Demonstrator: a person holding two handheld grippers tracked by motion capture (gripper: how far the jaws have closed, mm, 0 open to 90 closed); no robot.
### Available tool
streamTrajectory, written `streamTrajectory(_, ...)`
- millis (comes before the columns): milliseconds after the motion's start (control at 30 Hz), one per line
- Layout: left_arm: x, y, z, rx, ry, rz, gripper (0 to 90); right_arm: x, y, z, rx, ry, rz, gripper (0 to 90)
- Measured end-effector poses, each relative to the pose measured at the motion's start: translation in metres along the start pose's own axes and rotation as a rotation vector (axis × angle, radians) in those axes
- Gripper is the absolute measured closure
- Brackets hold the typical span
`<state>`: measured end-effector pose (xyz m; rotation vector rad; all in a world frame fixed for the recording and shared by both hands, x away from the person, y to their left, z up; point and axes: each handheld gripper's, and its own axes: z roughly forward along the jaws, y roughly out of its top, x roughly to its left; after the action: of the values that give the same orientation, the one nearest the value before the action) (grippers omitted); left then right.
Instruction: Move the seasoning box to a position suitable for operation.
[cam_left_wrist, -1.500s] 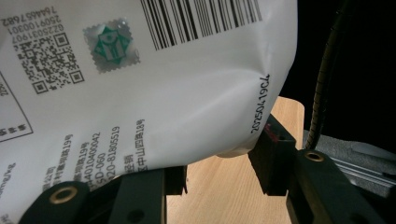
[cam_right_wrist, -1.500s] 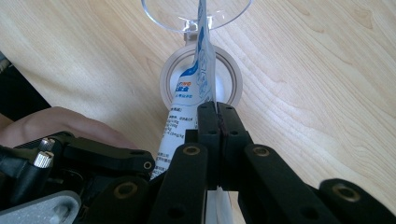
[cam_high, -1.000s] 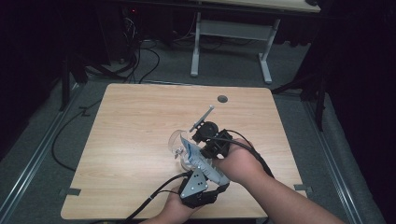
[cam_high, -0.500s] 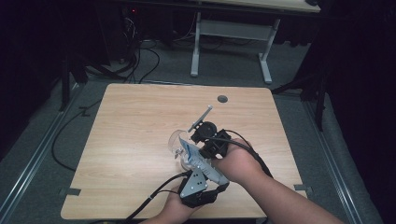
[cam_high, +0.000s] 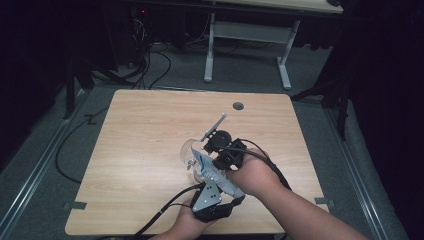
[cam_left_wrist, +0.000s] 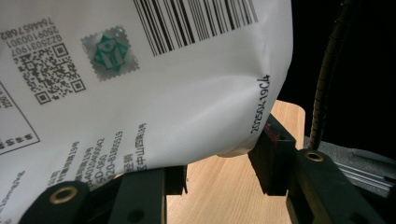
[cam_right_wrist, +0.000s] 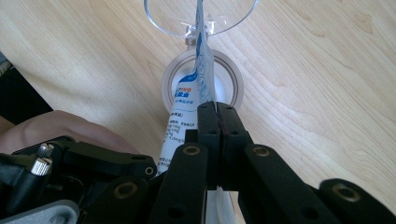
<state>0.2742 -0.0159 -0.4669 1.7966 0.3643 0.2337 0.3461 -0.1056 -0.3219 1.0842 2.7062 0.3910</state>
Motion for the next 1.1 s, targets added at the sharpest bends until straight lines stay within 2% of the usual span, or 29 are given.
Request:
streamTrajectory(700, 0.0001, -0.0015, -0.0016, 0.001, 0.002, 0.004, 60.7, 0.0003, 0.0009, -0.0005, 0.002, -0.005, -0.01, 90.0)
streamTrajectory(1100, -0.0019, -0.0065, -0.0033, 0.022, -0.003, 0.03, 60.4, 0.0002, -0.0036, 0.0004, 0.001, 0.006, -0.003, 90.0)
